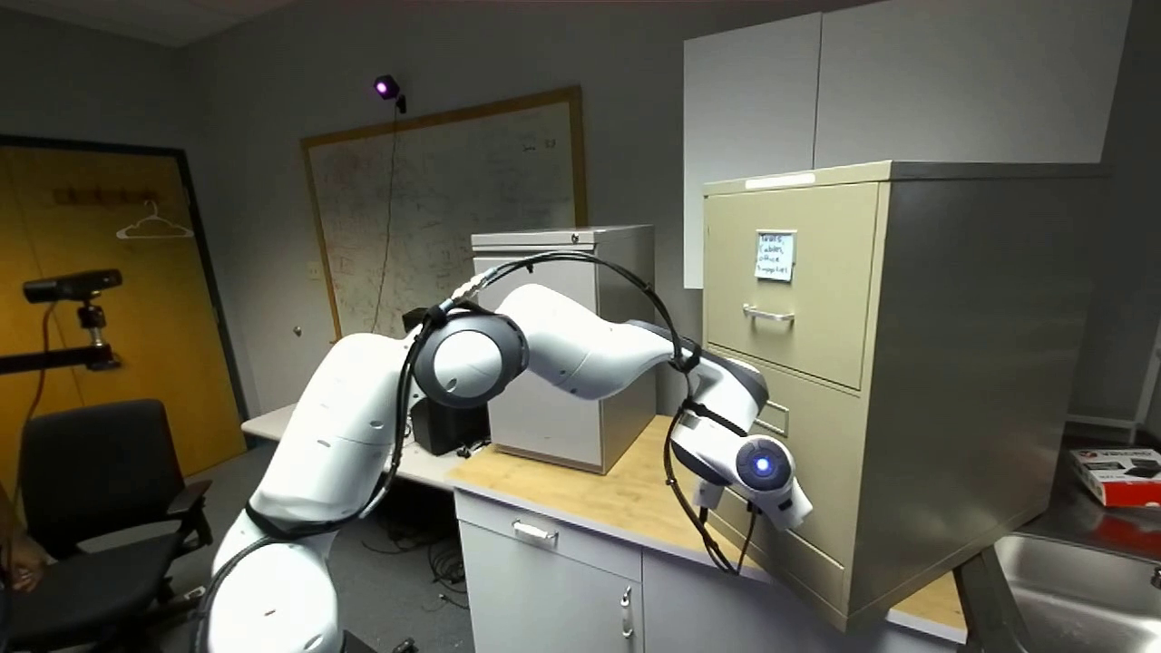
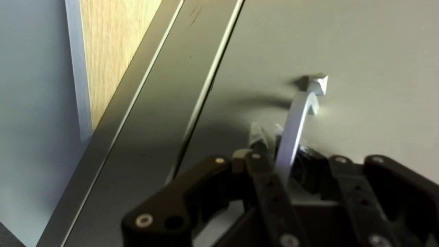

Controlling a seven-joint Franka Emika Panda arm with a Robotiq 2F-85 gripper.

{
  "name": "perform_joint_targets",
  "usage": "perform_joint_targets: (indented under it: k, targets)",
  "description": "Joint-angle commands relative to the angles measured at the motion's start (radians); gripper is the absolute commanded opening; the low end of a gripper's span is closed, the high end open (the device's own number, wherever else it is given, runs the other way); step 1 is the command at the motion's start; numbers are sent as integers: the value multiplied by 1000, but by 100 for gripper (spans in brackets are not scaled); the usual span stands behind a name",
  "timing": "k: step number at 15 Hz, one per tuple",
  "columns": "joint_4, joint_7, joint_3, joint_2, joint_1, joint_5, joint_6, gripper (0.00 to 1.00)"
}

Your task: Open the bottom drawer on the beige filing cabinet

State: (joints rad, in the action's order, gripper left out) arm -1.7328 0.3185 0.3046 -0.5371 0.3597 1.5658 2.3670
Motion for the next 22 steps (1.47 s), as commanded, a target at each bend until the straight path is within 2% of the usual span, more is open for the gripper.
perform_joint_targets:
  k: [1, 2, 5, 10, 12, 18, 22]
  targets:
    - [30, -66, -23, -31, -6, -118, -55, 3]
    - [27, -74, -23, -22, -5, -164, -86, 8]
    - [12, -29, -45, 1, -12, -177, -84, 8]
    - [-157, 153, -76, 126, -24, -79, -14, 8]
    - [-179, 194, -81, 161, -35, -79, 21, 8]
    - [-218, 147, -80, 210, -92, -210, 159, 7]
    - [-193, 133, -74, 212, -118, -241, 199, 7]
